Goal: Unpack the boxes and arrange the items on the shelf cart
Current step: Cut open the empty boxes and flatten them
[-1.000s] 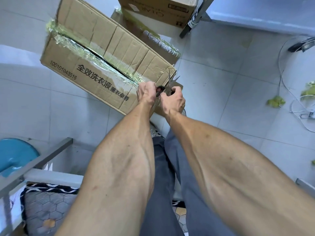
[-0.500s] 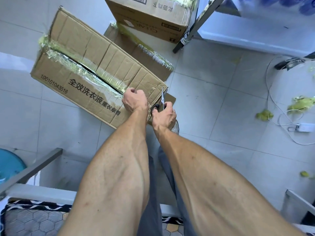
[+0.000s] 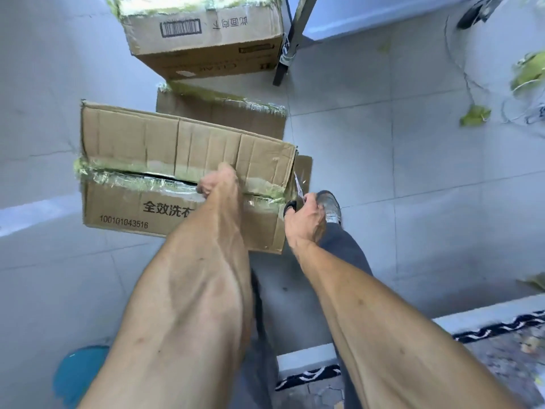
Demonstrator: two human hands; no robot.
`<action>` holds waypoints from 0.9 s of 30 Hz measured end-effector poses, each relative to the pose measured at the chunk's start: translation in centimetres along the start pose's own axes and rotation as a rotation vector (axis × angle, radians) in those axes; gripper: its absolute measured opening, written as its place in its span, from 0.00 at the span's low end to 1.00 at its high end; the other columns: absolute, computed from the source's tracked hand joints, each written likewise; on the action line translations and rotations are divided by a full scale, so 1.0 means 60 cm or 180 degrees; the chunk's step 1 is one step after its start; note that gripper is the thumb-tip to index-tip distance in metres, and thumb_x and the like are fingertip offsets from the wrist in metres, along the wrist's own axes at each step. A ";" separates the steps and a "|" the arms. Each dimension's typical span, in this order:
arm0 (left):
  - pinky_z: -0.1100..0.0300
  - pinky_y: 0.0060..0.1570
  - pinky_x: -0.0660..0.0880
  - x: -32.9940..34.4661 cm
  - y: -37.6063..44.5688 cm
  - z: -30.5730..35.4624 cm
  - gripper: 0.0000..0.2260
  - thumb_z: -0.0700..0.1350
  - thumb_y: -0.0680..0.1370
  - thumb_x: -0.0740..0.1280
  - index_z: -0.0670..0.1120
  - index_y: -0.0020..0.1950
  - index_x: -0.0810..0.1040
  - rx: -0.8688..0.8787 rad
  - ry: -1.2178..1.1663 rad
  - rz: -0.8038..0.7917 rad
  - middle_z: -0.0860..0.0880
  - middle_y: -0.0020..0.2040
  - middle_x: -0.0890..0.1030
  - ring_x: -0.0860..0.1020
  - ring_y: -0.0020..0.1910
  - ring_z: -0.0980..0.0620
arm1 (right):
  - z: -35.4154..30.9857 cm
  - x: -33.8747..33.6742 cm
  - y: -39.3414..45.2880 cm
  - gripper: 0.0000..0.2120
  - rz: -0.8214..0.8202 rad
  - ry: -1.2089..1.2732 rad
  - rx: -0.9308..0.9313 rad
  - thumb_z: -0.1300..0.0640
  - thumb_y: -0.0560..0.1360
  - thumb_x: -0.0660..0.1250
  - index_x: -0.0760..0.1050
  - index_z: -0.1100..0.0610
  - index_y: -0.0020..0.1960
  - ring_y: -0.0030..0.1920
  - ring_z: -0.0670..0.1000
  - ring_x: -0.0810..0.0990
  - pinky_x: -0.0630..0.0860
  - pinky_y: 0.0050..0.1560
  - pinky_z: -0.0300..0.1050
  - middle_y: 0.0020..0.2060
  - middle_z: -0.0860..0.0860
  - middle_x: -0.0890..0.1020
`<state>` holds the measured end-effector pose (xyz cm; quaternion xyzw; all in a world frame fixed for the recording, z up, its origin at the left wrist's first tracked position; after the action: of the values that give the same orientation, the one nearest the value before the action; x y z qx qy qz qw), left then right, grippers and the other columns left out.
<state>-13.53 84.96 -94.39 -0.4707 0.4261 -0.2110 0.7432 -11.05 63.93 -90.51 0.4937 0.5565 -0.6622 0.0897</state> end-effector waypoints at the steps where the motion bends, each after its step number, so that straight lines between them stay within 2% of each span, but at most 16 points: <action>1: 0.63 0.36 0.76 -0.006 0.014 0.005 0.25 0.51 0.80 0.60 0.43 0.75 0.65 0.0092 0.0200 -0.0235 0.46 0.68 0.74 0.74 0.46 0.53 | 0.009 0.012 -0.018 0.14 0.0012 0.0068 0.0140 0.56 0.74 0.66 0.71 0.55 0.59 0.56 0.61 0.76 0.74 0.54 0.52 0.54 0.58 0.77; 2: 0.70 0.29 0.74 -0.013 0.025 0.003 0.23 0.50 0.82 0.58 0.44 0.76 0.64 -0.0029 0.0180 -0.0250 0.50 0.65 0.75 0.71 0.39 0.57 | 0.018 0.024 -0.036 0.14 0.0018 0.0170 0.0227 0.56 0.75 0.65 0.70 0.55 0.60 0.56 0.61 0.76 0.74 0.54 0.52 0.54 0.58 0.76; 3: 0.74 0.28 0.72 -0.028 0.032 -0.001 0.22 0.50 0.84 0.57 0.44 0.76 0.63 -0.0098 0.0195 -0.0110 0.55 0.59 0.75 0.67 0.35 0.60 | 0.022 0.036 -0.054 0.15 0.0036 0.0295 0.0241 0.56 0.75 0.65 0.70 0.55 0.61 0.57 0.61 0.76 0.74 0.55 0.52 0.55 0.58 0.76; 5: 0.69 0.29 0.72 -0.052 0.027 0.023 0.24 0.54 0.84 0.58 0.40 0.74 0.66 0.0206 0.0207 0.0327 0.53 0.44 0.73 0.68 0.33 0.58 | 0.014 0.049 -0.082 0.16 0.0184 0.0471 0.0121 0.56 0.76 0.64 0.70 0.55 0.64 0.57 0.61 0.75 0.71 0.56 0.52 0.56 0.58 0.75; 6: 0.65 0.33 0.73 -0.067 0.017 0.038 0.25 0.58 0.83 0.58 0.38 0.68 0.70 0.0353 0.0038 0.0572 0.50 0.44 0.75 0.73 0.37 0.55 | 0.006 0.050 -0.093 0.17 0.0316 0.0506 0.0047 0.57 0.76 0.65 0.71 0.55 0.64 0.57 0.61 0.74 0.70 0.57 0.52 0.56 0.58 0.75; 8: 0.60 0.49 0.76 -0.083 0.004 0.039 0.25 0.61 0.80 0.61 0.39 0.60 0.76 0.0306 -0.0032 0.0716 0.47 0.51 0.82 0.80 0.49 0.49 | -0.010 0.047 -0.109 0.17 0.0587 0.0460 -0.0073 0.57 0.76 0.65 0.71 0.55 0.65 0.57 0.61 0.74 0.67 0.59 0.52 0.55 0.58 0.76; 9: 0.57 0.56 0.76 -0.085 0.004 0.038 0.25 0.61 0.80 0.61 0.39 0.58 0.77 0.0254 -0.0218 0.0752 0.46 0.54 0.83 0.81 0.53 0.47 | -0.017 0.043 -0.115 0.17 0.0704 0.0395 -0.0124 0.56 0.76 0.65 0.71 0.55 0.65 0.57 0.60 0.74 0.66 0.59 0.52 0.55 0.57 0.76; 11: 0.52 0.60 0.75 -0.096 0.004 0.031 0.25 0.61 0.80 0.60 0.40 0.59 0.76 0.0226 -0.0314 0.0834 0.44 0.56 0.82 0.80 0.56 0.46 | -0.027 0.038 -0.123 0.18 0.0844 0.0241 -0.0271 0.55 0.76 0.64 0.71 0.54 0.66 0.58 0.59 0.73 0.64 0.59 0.51 0.55 0.56 0.75; 16: 0.51 0.61 0.70 -0.123 0.014 0.011 0.24 0.58 0.81 0.61 0.38 0.64 0.74 0.0248 -0.0564 0.1178 0.42 0.62 0.79 0.76 0.61 0.42 | -0.037 0.037 -0.134 0.19 0.0957 0.0108 -0.0759 0.52 0.75 0.64 0.73 0.52 0.65 0.56 0.56 0.74 0.64 0.54 0.50 0.53 0.54 0.75; 20: 0.53 0.55 0.70 -0.128 0.027 0.007 0.24 0.59 0.80 0.62 0.39 0.62 0.75 0.0279 -0.0456 0.1208 0.42 0.59 0.80 0.78 0.59 0.42 | -0.036 0.035 -0.142 0.18 0.0917 -0.0156 -0.1231 0.49 0.71 0.66 0.76 0.50 0.60 0.50 0.54 0.74 0.65 0.52 0.50 0.46 0.51 0.74; 23: 0.54 0.50 0.70 -0.116 0.034 -0.002 0.22 0.57 0.80 0.63 0.38 0.60 0.77 0.0226 -0.0460 0.1159 0.44 0.54 0.81 0.79 0.53 0.43 | -0.037 0.036 -0.134 0.14 0.0850 -0.0439 -0.1459 0.49 0.71 0.66 0.75 0.50 0.56 0.47 0.52 0.73 0.63 0.51 0.49 0.44 0.50 0.73; 24: 0.56 0.49 0.71 -0.110 0.035 -0.008 0.20 0.54 0.80 0.64 0.38 0.57 0.78 0.0222 -0.0512 0.1136 0.45 0.50 0.82 0.79 0.51 0.45 | -0.039 0.037 -0.129 0.13 0.0795 -0.0536 -0.1444 0.49 0.71 0.66 0.75 0.50 0.54 0.47 0.52 0.73 0.62 0.51 0.49 0.44 0.50 0.72; 26: 0.57 0.47 0.76 -0.098 0.035 -0.016 0.13 0.49 0.80 0.63 0.40 0.45 0.77 0.0216 -0.0664 0.1037 0.48 0.40 0.83 0.82 0.46 0.48 | -0.042 0.039 -0.116 0.10 0.0696 -0.0698 -0.1289 0.49 0.72 0.66 0.74 0.49 0.53 0.48 0.52 0.73 0.62 0.51 0.49 0.46 0.50 0.73; 27: 0.58 0.47 0.78 -0.095 0.035 -0.020 0.12 0.47 0.79 0.63 0.41 0.40 0.76 0.0195 -0.0746 0.1005 0.49 0.36 0.84 0.83 0.44 0.48 | -0.044 0.038 -0.111 0.10 0.0678 -0.0742 -0.1181 0.50 0.72 0.66 0.74 0.49 0.53 0.49 0.52 0.72 0.62 0.51 0.50 0.46 0.50 0.73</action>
<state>-17.82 89.41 -93.99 -0.3965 0.3986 -0.0484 0.8256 -15.17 69.53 -87.62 0.4448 0.5993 -0.5880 0.3118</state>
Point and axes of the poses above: each hand's wrist, its own y-axis towards the middle knuckle, its own x-axis out of the palm, z = x × y, the point moved 7 cm from there along y, towards the middle knuckle
